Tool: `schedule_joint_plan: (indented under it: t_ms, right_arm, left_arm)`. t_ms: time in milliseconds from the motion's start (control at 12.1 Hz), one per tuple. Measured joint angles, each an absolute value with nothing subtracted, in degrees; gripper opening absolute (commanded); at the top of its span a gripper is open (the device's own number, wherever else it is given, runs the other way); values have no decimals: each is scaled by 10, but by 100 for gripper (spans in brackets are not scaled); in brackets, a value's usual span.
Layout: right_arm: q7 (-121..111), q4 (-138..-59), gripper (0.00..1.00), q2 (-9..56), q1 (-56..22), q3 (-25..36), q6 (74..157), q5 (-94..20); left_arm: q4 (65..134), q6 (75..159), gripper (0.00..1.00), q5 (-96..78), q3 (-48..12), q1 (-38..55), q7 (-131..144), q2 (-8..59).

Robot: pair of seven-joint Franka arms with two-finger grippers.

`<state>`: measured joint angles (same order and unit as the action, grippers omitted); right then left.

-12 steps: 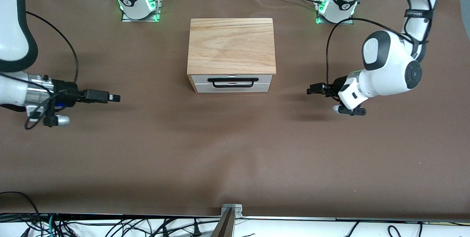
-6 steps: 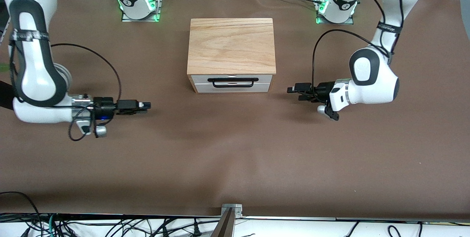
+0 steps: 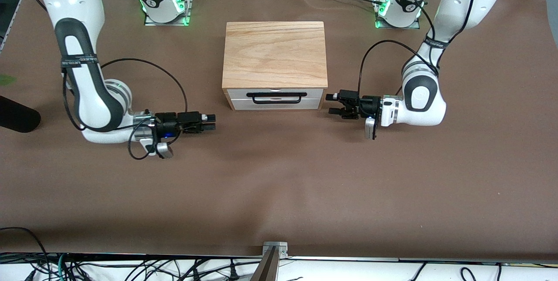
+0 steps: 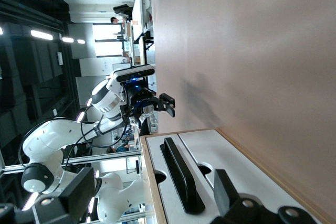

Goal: Pull top drawer with both arms simultaneously
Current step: 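Close the left and right grippers on the black handle ends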

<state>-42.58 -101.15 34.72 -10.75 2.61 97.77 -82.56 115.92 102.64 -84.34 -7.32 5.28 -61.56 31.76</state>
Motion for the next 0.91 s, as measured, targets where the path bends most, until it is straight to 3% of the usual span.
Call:
schedule_joint_plan:
  t_ms: [249, 497, 663, 746, 912]
  right_arm:
    - [-519, -1045, 100, 365, -130, 26, 986, -897]
    - [-570, -1052, 100, 400, -159, 25, 986, -969]
    - [-587, -1052, 100, 411, -188, 25, 987, -1007]
    - [-590, -1053, 100, 412, -198, 25, 989, -1016]
    - [-601, -1059, 100, 411, -203, 26, 992, -1019]
  left_arm:
    - [1159, 997, 96, -895, -75, 69, -647, 344]
    - [1159, 996, 67, -949, -76, 98, -673, 364]
    - [1159, 996, 60, -971, -76, 114, -675, 371]
    - [1158, 996, 51, -973, -76, 117, -675, 373]
    - [1158, 996, 49, -974, -75, 117, -675, 373]
